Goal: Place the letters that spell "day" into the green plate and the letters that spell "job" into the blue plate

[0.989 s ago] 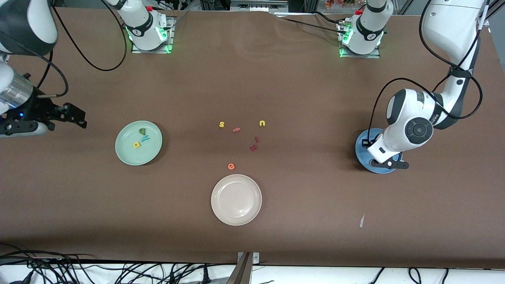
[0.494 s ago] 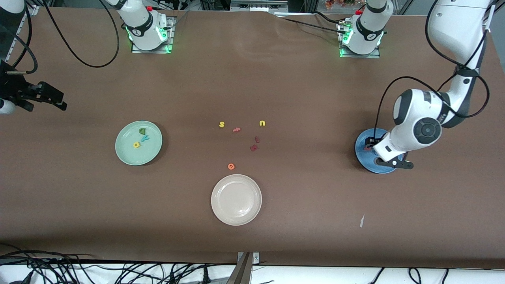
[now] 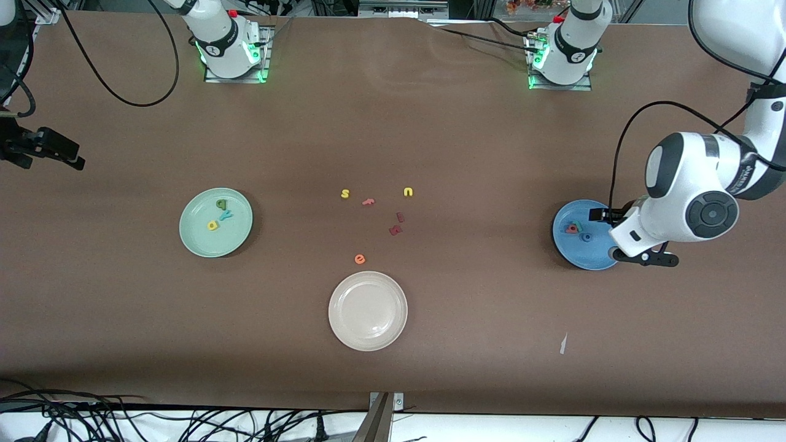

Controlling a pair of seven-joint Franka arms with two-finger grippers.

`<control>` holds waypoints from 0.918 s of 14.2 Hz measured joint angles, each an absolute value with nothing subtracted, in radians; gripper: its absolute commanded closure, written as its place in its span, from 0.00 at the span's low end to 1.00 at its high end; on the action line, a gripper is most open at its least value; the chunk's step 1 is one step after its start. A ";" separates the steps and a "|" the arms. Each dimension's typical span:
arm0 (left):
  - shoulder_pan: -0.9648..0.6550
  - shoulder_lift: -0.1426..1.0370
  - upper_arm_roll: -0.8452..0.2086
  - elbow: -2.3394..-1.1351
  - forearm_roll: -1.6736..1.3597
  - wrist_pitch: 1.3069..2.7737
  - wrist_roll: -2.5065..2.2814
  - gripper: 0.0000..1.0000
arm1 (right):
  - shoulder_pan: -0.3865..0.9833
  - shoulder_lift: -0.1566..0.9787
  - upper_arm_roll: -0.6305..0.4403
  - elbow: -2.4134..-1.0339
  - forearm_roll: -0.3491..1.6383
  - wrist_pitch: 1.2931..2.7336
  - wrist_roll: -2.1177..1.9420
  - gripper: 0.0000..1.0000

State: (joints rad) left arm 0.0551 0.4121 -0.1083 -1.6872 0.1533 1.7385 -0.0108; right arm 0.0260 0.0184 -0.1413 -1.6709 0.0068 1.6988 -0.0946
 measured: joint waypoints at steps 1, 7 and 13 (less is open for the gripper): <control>0.061 0.411 -0.108 -1.654 0.149 1.697 -0.011 0.00 | 0.027 0.020 -0.142 -1.671 0.020 1.699 -0.095 0.00; 0.045 0.225 -0.112 -1.621 0.064 1.646 -0.011 0.00 | 0.058 0.021 -0.131 -1.652 0.018 1.697 -0.095 0.00; 0.041 0.061 -0.075 -1.627 0.002 1.585 -0.011 0.00 | 0.057 0.022 -0.136 -1.649 0.015 1.686 -0.095 0.00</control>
